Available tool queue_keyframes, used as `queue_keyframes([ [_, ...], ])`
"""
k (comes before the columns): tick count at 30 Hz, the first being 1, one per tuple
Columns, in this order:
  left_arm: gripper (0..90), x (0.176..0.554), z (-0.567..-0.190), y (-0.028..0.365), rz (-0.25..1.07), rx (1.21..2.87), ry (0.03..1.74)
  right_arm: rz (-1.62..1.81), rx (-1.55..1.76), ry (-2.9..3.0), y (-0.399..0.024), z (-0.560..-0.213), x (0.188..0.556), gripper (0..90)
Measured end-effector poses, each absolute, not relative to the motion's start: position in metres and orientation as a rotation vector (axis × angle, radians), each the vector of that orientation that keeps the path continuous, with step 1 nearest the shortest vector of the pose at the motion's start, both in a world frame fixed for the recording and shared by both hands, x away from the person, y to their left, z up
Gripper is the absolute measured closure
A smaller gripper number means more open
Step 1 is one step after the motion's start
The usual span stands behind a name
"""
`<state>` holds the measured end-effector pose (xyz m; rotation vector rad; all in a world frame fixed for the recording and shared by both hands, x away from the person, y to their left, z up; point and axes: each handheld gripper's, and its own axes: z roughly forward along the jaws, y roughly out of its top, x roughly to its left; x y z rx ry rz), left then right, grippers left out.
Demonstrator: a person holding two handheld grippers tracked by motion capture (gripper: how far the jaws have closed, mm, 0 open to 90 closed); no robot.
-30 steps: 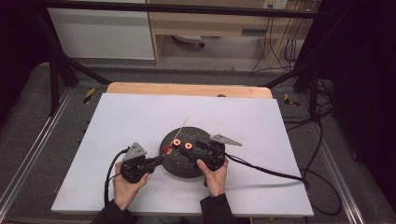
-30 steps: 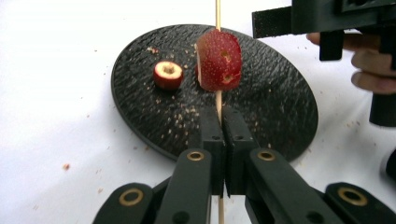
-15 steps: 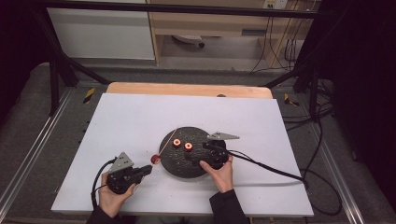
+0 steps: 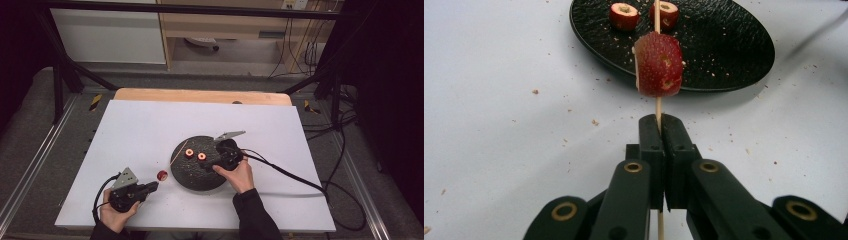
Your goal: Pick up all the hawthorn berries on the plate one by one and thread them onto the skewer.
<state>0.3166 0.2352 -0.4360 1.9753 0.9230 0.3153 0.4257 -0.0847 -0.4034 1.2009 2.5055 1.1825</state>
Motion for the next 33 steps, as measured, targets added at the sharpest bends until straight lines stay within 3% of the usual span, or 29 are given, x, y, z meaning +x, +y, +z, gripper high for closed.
queue_keyframes([
  [20, 88.3, 0.319, -0.436, 0.237, 0.311, 1.974, 0.928, 0.825, 1.124, 2.780, -0.048, -0.404, 0.476, 43.8],
  [33, 88.3, 0.320, -0.437, 0.237, 0.307, 1.981, 0.931, 0.804, 1.131, 2.840, -0.046, -0.413, 0.484, 57.7],
])
